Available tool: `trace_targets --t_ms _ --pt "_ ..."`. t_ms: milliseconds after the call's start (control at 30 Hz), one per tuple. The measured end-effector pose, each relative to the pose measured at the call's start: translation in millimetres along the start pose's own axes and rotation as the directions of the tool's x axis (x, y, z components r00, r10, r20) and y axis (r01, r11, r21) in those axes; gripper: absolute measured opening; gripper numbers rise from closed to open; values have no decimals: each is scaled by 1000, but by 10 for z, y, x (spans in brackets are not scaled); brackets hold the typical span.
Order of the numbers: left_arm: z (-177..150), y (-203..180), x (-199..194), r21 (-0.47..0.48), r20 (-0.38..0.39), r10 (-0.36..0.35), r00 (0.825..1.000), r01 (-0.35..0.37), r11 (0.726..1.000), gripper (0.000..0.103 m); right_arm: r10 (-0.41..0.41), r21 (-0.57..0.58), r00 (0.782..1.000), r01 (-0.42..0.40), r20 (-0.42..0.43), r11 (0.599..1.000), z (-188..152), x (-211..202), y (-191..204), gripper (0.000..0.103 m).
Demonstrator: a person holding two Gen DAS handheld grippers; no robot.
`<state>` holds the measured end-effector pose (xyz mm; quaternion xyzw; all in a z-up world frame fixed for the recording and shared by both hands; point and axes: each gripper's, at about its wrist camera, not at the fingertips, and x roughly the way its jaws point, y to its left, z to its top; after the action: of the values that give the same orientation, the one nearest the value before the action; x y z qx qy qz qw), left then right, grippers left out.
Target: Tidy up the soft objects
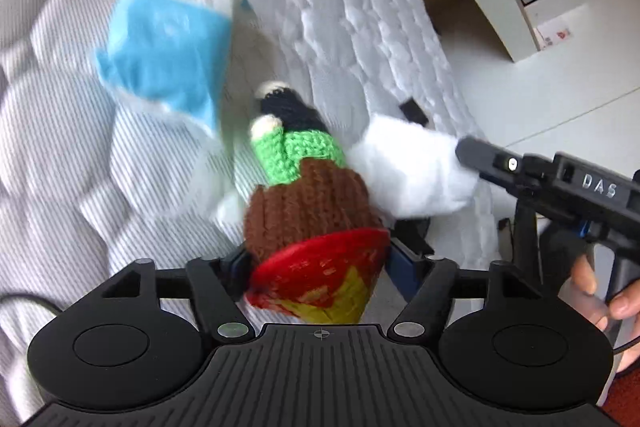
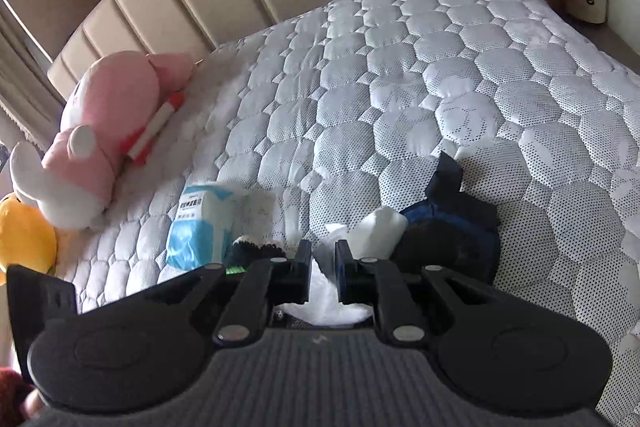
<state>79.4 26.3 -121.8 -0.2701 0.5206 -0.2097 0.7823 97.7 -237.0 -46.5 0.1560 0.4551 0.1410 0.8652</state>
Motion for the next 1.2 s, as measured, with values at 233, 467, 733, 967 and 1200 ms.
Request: trace_targets --t_ms 233,467,733,967,1200 --pt "-5 -677 33 678 261 374 890 -445 585 74 13 -23 998 -14 -61 1000 -6 130 -23 14" --pt "-461 -855 198 820 242 375 895 -395 413 86 -125 -278 990 102 -66 955 -109 440 275 46" --pt "-446 -752 194 787 153 335 930 -319 528 93 -216 -649 973 111 -84 752 -216 994 572 72" --pt "-129 -517 128 592 46 253 966 -230 773 95 -66 -397 986 1 -151 918 41 942 300 8" --pt "-101 -481 160 557 48 298 953 -273 784 95 180 -169 983 -183 -34 968 274 390 270 5"
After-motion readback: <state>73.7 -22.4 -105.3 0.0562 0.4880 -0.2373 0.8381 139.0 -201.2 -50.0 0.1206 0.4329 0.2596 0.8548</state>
